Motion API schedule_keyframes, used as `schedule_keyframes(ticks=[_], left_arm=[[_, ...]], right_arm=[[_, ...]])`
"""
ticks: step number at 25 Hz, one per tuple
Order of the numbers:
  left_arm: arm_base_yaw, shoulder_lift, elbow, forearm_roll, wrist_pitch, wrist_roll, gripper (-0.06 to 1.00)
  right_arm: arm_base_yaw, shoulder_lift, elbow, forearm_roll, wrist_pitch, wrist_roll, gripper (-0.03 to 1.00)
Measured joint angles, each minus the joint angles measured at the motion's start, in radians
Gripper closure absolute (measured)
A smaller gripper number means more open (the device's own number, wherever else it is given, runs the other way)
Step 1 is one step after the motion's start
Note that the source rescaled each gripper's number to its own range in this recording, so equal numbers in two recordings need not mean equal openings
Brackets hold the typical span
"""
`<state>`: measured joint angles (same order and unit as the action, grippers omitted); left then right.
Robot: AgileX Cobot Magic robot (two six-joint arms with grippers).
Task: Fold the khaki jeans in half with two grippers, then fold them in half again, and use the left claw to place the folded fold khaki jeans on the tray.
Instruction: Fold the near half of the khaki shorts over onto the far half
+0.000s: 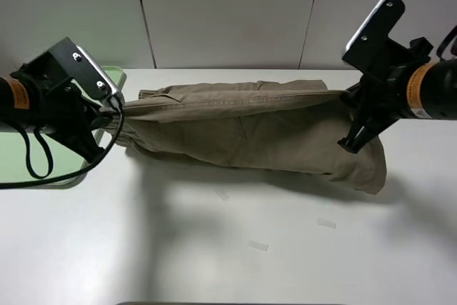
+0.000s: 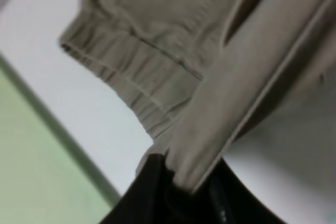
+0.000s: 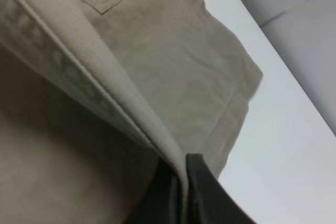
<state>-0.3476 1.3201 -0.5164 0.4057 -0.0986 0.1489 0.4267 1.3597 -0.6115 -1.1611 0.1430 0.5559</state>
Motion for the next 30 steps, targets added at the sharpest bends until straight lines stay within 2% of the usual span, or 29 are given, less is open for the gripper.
schedule_keyframes(ticks=[5, 9, 14, 23, 25, 26, 27, 29, 30], left_arm=[[0.071, 0.005, -0.014, 0.002, -0.089, -0.006, 0.83], [0.109, 0.039, -0.031, 0.009, -0.119, 0.004, 0.83], [0.18, 0.16, -0.065, 0.022, -0.185, 0.011, 0.83], [0.259, 0.253, -0.085, 0.081, -0.423, 0.013, 0.83], [0.271, 0.255, -0.087, 0.094, -0.463, 0.014, 0.78], [0.279, 0.255, -0.088, 0.092, -0.471, 0.014, 0.71], [0.291, 0.255, -0.088, 0.074, -0.465, 0.014, 0.64], [0.321, 0.255, -0.088, 0.023, -0.432, 0.012, 0.46], [0.327, 0.255, -0.088, 0.013, -0.427, 0.012, 0.38]], right_arm=[[-0.005, 0.164, -0.118, -0.014, -0.01, 0.004, 0.97], [-0.005, 0.24, -0.194, -0.015, -0.002, 0.004, 0.97], [-0.017, 0.316, -0.311, -0.019, 0.002, 0.02, 0.97], [-0.153, 0.343, -0.353, -0.034, -0.201, 0.11, 0.97], [-0.176, 0.343, -0.353, -0.034, -0.233, 0.114, 0.96], [-0.185, 0.343, -0.353, -0.034, -0.221, 0.118, 0.92], [-0.198, 0.343, -0.353, -0.033, -0.2, 0.123, 0.85], [-0.231, 0.347, -0.353, -0.026, -0.113, 0.127, 0.63], [-0.241, 0.351, -0.353, -0.024, -0.096, 0.13, 0.48]])
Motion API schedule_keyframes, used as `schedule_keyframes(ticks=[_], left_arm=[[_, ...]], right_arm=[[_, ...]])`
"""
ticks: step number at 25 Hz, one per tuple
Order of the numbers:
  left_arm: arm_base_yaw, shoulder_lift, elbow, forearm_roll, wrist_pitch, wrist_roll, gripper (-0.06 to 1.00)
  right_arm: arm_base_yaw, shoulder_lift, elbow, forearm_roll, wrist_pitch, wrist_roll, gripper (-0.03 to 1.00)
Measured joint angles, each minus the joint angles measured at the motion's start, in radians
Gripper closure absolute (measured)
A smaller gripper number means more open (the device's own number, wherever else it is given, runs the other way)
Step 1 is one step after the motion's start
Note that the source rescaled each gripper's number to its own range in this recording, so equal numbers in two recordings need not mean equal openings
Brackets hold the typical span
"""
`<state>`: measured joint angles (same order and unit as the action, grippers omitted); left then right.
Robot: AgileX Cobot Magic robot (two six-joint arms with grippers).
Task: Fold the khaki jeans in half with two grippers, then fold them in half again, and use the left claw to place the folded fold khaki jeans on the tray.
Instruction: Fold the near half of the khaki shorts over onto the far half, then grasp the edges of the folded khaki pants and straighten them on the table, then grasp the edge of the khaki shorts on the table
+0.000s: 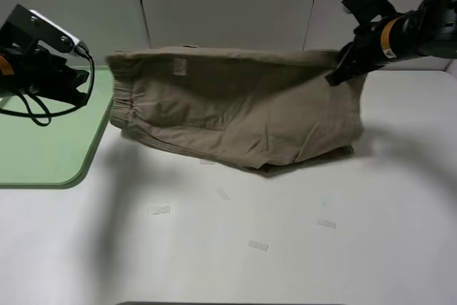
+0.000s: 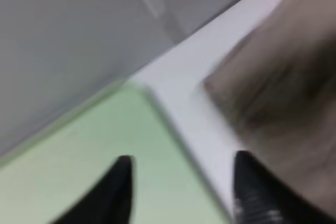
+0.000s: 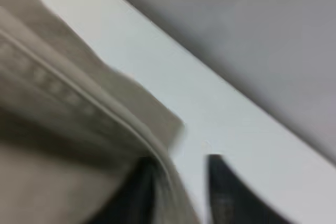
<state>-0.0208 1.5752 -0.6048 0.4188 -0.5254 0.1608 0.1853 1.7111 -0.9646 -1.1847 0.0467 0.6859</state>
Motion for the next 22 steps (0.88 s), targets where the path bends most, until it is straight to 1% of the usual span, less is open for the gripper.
schedule_keyframes(ticks=[1, 2, 3, 5, 9, 16, 18, 22], left_arm=[[0.0, 0.0, 0.0, -0.001, 0.001, 0.0, 0.34], [0.0, 0.0, 0.0, -0.001, 0.0, 0.0, 0.31], [0.0, 0.0, 0.0, -0.001, 0.0, 0.0, 0.29], [0.0, 0.0, 0.0, -0.002, 0.002, 0.0, 0.27], [0.0, 0.0, 0.0, -0.002, 0.003, 0.0, 0.26], [0.0, -0.012, 0.0, -0.002, 0.003, -0.008, 0.26], [0.0, -0.04, 0.0, -0.002, 0.003, -0.029, 0.26], [0.0, -0.141, 0.0, -0.005, -0.009, -0.121, 0.26]], right_arm=[[-0.006, 0.006, 0.0, 0.002, 0.009, 0.0, 0.34], [-0.006, 0.015, 0.0, 0.002, 0.008, 0.0, 0.23], [-0.006, 0.028, 0.0, 0.002, 0.011, 0.0, 0.16], [-0.006, 0.048, 0.0, 0.002, 0.042, 0.0, 0.09], [-0.006, 0.06, 0.0, 0.005, 0.118, 0.0, 0.06], [-0.003, 0.044, 0.0, 0.006, 0.123, 0.0, 0.06], [-0.003, 0.012, 0.0, 0.009, 0.118, 0.0, 0.06], [-0.003, -0.071, 0.0, 0.024, 0.104, 0.0, 0.06]])
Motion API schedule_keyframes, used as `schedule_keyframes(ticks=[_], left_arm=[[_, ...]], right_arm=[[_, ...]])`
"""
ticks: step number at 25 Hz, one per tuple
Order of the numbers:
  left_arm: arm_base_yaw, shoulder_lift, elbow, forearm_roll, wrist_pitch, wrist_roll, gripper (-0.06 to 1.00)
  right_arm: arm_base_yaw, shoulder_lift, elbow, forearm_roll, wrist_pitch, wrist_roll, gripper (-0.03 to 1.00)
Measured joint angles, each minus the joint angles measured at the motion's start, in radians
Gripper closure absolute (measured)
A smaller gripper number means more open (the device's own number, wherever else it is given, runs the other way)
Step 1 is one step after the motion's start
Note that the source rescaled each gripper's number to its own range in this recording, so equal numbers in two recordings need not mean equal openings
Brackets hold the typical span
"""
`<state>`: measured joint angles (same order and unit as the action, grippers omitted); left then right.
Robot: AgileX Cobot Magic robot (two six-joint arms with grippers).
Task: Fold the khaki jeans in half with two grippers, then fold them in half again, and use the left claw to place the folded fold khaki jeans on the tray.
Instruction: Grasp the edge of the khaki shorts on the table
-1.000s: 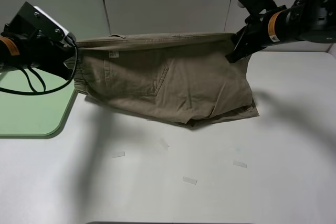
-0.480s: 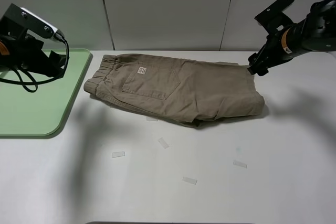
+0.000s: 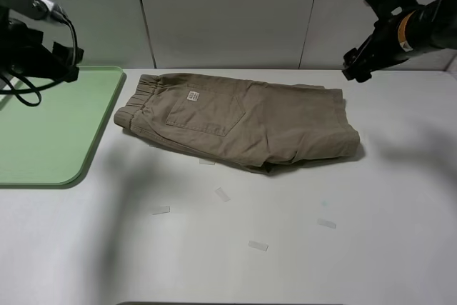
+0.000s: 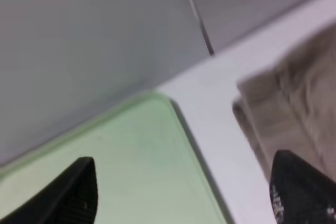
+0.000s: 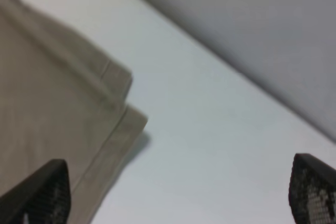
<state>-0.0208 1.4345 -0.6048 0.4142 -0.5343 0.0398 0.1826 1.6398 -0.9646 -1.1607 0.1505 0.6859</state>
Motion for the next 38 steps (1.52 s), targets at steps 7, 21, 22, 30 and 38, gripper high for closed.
schedule_keyframes(ticks=[7, 21, 22, 30, 38], left_arm=[[0.0, -0.244, 0.0, -0.001, -0.007, -0.094, 0.26], [0.0, -0.912, 0.0, -0.001, 0.272, -0.217, 0.23], [0.0, -0.965, 0.0, -0.001, 0.287, -0.218, 0.23], [0.0, -1.245, 0.0, -0.016, 0.606, -0.253, 0.16], [-0.013, -1.311, 0.0, -0.083, 0.91, -0.304, -0.04]], right_arm=[[0.0, -0.17, 0.0, 0.044, -0.019, 0.0, 0.06], [0.0, -0.487, 0.0, 0.161, -0.042, 0.0, 0.06], [0.0, -0.499, 0.0, 0.168, -0.042, 0.0, 0.06], [0.0, -0.573, 0.0, 0.232, -0.041, 0.0, 0.06], [0.0, -0.616, 0.0, 0.238, -0.029, -0.011, 0.06]])
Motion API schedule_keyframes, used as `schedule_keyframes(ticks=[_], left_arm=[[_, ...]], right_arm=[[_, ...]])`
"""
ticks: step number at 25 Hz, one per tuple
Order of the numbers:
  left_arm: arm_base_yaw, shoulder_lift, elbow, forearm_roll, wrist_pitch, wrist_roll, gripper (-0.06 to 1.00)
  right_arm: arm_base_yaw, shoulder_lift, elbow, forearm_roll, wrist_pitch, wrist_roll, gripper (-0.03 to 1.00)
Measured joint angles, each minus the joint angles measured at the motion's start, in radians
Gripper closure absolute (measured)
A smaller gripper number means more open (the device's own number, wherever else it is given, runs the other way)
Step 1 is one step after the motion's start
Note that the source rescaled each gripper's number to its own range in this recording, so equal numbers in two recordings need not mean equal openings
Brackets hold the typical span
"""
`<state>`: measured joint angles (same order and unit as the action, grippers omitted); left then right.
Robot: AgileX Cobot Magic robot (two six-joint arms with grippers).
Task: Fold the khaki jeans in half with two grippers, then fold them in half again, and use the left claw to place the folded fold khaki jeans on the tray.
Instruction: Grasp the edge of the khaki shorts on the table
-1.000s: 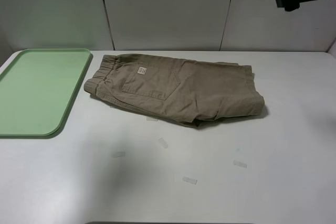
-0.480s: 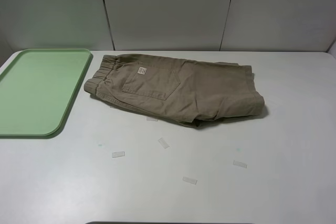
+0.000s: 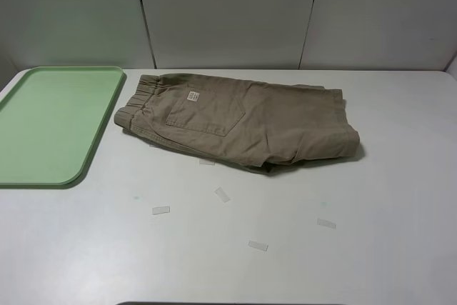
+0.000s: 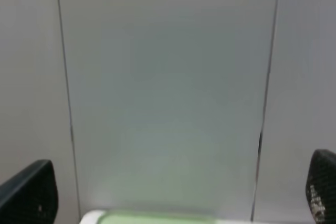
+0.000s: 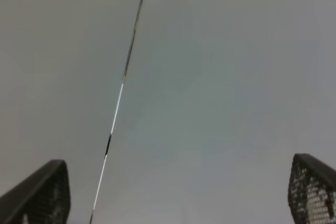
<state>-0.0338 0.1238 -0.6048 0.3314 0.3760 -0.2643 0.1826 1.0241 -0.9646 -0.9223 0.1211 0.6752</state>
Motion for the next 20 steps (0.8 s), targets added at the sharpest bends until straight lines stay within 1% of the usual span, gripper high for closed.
schedule_keyframes(ticks=[3, 6, 7, 8, 10, 13, 15, 17, 20], left_arm=[[-0.023, -0.001, -0.003, -0.002, 0.062, 0.0, -0.04], [-0.047, -0.001, -0.038, -0.02, 0.199, 0.004, -0.04], [-0.047, -0.001, -0.038, -0.02, 0.199, 0.004, -0.04], [-0.069, -0.001, -0.071, -0.037, 0.298, 0.013, -0.04], [-0.097, -0.001, -0.087, -0.041, 0.368, 0.026, -0.04], [-0.136, -0.001, -0.093, -0.045, 0.44, 0.031, -0.04], [-0.155, -0.001, -0.093, -0.067, 0.491, 0.034, -0.04], [-0.169, -0.001, -0.093, -0.108, 0.541, 0.051, -0.04], [-0.175, -0.001, -0.093, -0.167, 0.61, 0.104, -0.04]], right_arm=[[0.0, -0.01, 0.0, 0.002, 0.013, 0.0, 0.06], [0.0, -0.023, 0.0, 0.003, 0.02, 0.0, 0.06], [0.0, -0.027, 0.0, 0.003, 0.02, 0.0, 0.06], [0.0, -0.033, 0.0, 0.004, 0.02, 0.0, 0.06], [0.0, -0.038, 0.0, 0.004, 0.02, 0.0, 0.06], [0.0, -0.04, 0.0, 0.004, 0.02, 0.0, 0.06], [0.0, -0.04, 0.0, 0.004, 0.02, 0.0, 0.06], [0.0, -0.04, 0.0, 0.004, 0.02, 0.0, 0.06], [0.0, -0.04, 0.0, 0.004, 0.02, 0.0, 0.06]])
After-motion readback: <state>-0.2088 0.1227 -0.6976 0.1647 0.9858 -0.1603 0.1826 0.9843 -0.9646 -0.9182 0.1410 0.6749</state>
